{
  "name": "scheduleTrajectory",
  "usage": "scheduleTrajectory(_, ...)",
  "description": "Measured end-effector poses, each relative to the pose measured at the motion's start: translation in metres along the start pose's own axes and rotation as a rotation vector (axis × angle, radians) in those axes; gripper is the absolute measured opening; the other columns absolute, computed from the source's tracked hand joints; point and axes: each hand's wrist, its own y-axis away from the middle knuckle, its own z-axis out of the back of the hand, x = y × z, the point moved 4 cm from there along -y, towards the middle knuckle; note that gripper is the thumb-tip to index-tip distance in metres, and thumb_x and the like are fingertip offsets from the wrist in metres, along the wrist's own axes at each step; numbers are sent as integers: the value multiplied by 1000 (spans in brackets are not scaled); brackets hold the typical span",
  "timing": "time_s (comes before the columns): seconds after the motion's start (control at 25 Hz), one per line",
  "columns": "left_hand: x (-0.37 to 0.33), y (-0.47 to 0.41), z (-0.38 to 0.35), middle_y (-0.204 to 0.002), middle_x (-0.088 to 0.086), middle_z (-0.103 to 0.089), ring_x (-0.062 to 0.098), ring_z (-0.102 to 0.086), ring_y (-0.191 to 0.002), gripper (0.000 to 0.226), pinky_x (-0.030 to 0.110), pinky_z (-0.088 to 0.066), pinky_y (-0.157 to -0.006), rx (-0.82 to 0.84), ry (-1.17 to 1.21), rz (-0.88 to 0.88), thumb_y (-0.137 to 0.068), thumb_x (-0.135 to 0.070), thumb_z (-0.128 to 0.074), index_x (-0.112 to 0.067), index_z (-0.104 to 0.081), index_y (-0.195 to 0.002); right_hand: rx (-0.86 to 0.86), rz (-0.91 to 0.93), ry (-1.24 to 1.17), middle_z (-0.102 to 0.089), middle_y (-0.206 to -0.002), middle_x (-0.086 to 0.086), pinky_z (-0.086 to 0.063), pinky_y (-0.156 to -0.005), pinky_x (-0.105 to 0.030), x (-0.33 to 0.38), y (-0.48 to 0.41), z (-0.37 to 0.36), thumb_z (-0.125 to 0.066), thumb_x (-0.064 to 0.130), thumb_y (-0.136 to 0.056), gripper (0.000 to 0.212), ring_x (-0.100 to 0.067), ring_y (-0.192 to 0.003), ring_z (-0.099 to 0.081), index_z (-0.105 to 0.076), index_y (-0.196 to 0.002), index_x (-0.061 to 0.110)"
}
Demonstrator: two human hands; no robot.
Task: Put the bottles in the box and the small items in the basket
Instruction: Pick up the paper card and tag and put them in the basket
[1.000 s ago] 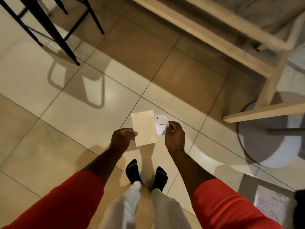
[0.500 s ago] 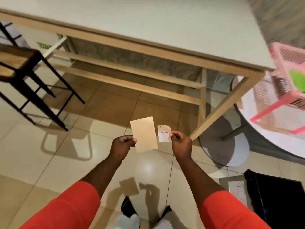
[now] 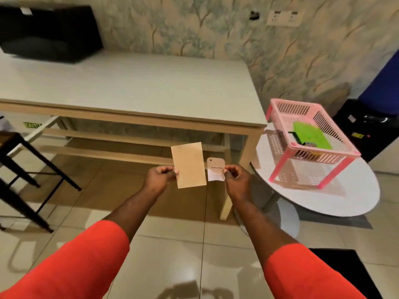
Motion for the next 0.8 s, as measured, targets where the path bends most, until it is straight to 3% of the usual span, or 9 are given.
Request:
scheduleTrajectory(0.2, -95, -15, -88, -101, 7, -76, 18, -73, -90, 19, 32, -55, -84, 37, 10, -148, -93, -16, -70, -7, -73, -109, -131, 172, 21, -69, -86, 14, -45, -69, -6, 46, -75, 97, -72, 13, -91, 18, 3, -83, -63, -68, -86, 30)
scheduleTrajectory(0.4, -174, -42, -168, -94, 5, -78, 13, -74, -77, 17, 25, -50, -69, 104, 37, -257, -91, -17, -74, -7, -75, -104, -280, 263, 46, -69, -78, 9, -43, -67, -11, 82, -141, 174, -72, 7, -86, 14, -1, -73, -62, -71, -82, 21)
scheduleTrajectory(0.52, -202, -74, -213, -92, 5, -79, 14, -75, -75, 12, 33, -53, -75, 163, 26, -296, -90, -17, -75, -10, -76, -100, -340, 271, 60, -70, -76, 9, -48, -69, -20, 83, -184, 203, -72, 6, -85, 16, -9, -73, -65, -71, -81, 21)
scheduleTrajectory(0.72, -229, -149, -286, -80, -3, -78, 11, -74, -69, 6, 30, -52, -70, 265, -9, -351, -90, -16, -74, -19, -77, -86, -408, 219, 82, -73, -82, 4, -52, -74, -27, 57, -265, 230, -72, 6, -86, 10, -15, -78, -69, -72, -85, 16)
scheduleTrajectory(0.8, -238, -189, -317, -78, -2, -78, 12, -73, -69, 8, 29, -53, -69, 302, -19, -352, -90, -14, -74, -19, -76, -84, -448, 199, 84, -73, -82, 6, -52, -74, -24, 45, -302, 239, -72, 6, -86, 12, -9, -77, -68, -72, -85, 18)
